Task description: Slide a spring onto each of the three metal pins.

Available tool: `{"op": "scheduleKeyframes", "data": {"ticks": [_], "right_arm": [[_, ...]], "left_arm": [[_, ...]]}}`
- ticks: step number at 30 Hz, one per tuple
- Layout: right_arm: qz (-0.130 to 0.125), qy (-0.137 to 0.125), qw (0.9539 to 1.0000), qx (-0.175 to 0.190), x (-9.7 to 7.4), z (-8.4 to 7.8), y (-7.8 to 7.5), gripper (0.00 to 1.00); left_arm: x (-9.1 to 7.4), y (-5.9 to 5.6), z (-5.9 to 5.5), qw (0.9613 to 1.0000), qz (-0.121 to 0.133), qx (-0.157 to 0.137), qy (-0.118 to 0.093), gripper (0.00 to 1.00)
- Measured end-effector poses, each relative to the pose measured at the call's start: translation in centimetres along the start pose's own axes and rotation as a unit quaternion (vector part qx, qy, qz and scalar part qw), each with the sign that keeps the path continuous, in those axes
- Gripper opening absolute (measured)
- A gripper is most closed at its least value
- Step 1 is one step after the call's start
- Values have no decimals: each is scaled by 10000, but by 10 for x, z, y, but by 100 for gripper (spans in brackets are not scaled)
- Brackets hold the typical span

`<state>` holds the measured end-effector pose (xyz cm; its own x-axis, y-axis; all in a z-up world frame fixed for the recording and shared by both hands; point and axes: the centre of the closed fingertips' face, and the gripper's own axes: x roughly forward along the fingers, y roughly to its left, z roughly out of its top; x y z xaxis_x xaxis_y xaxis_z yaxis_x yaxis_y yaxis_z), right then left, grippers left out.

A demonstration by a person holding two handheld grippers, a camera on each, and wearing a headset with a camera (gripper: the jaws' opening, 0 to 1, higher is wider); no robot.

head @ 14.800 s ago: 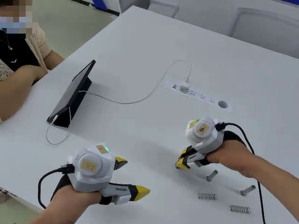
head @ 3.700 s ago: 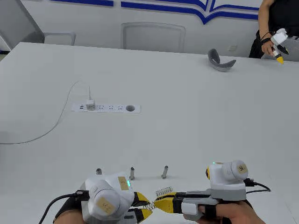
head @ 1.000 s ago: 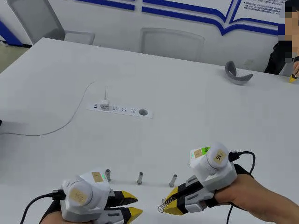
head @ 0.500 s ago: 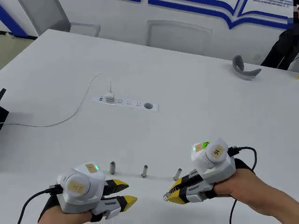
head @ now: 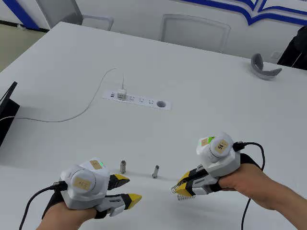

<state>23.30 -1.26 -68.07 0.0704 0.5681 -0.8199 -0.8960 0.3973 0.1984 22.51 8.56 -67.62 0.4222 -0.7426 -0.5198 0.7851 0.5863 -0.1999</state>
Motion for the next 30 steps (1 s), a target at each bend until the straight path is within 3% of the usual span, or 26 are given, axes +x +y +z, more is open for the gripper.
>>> {"op": "scheduleKeyframes", "data": {"ticks": [10, 20, 30], "right_arm": [[-111, 34, 9999, -29, 6, 12, -15, 13], [-189, 79, 9998, -63, 16, 23, -26, 13], [-243, 102, 9996, -82, 24, 34, -39, 13]], "left_arm": [[-6, 3, -2, 10000, 96, -6, 5, 39], [-12, 3, -16, 9998, 177, -74, 103, 45], [-17, 10, -19, 9993, 291, -188, 114, 51]]}}
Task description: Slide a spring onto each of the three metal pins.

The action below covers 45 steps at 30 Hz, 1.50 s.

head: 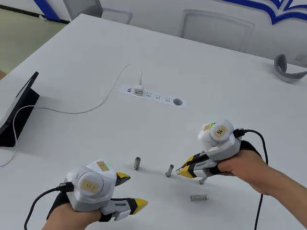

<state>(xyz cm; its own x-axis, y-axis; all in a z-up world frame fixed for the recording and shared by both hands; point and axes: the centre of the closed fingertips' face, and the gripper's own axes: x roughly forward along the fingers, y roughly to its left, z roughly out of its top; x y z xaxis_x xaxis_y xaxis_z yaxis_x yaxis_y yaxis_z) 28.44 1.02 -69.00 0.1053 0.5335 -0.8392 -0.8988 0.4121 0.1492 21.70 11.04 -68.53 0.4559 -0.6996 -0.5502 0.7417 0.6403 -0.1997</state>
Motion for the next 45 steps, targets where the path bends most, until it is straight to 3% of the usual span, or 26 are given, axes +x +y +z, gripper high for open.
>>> {"op": "scheduleKeyframes", "data": {"ticks": [25, 45], "right_arm": [[-22, 167, 9998, -92, 18, 8, -13, 13], [0, 263, 9994, -239, 34, 13, -12, 13]], "left_arm": [[-4, 10, -9, 9998, 84, -186, 80, 64], [-10, 16, -11, 9995, 159, -263, 50, 64]]}}
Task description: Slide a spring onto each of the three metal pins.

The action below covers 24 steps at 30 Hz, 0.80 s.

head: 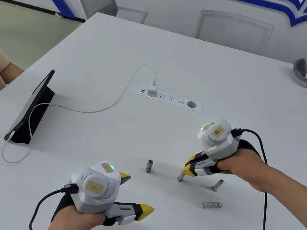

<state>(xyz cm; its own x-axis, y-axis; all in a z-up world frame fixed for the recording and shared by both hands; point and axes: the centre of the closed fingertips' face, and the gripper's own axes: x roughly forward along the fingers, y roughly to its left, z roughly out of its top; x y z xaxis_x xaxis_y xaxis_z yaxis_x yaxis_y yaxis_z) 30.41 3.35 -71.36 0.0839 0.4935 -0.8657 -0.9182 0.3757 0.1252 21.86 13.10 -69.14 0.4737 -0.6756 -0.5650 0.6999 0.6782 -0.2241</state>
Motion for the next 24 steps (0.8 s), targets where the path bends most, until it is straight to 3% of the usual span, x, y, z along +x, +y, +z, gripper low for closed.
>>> {"op": "scheduleKeyframes", "data": {"ticks": [24], "right_arm": [[-28, 172, 9998, -24, 25, -13, -2, 13]], "left_arm": [[-9, 8, 7, 9999, 103, -6, -79, 67]]}}
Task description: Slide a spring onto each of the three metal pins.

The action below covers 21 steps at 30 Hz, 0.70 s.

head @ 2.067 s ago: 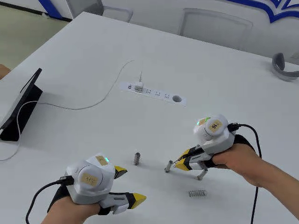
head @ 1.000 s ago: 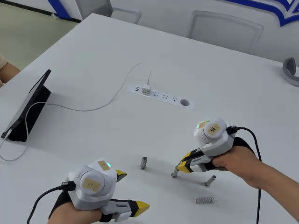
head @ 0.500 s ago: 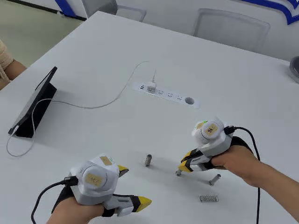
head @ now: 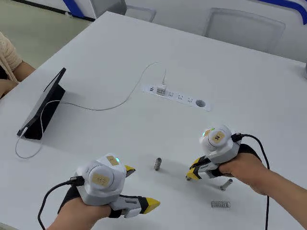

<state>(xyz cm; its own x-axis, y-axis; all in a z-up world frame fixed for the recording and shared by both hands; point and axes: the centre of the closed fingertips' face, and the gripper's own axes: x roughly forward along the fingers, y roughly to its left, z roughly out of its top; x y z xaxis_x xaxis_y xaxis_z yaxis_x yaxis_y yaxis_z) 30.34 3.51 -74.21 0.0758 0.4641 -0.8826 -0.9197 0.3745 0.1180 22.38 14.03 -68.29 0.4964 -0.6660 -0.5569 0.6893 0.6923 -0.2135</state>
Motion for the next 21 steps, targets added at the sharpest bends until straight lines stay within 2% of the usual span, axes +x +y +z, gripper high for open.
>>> {"op": "scheduleKeyframes", "data": {"ticks": [16, 21], "right_arm": [[-2, 62, 10000, 69, 10, -9, 1, 15], [-32, 37, 10000, 6, 7, -8, 3, 20]], "left_arm": [[-1, -2, 0, 10000, -19, -38, -1, 69], [-3, -1, 1, 10000, -7, -43, -15, 69]]}}
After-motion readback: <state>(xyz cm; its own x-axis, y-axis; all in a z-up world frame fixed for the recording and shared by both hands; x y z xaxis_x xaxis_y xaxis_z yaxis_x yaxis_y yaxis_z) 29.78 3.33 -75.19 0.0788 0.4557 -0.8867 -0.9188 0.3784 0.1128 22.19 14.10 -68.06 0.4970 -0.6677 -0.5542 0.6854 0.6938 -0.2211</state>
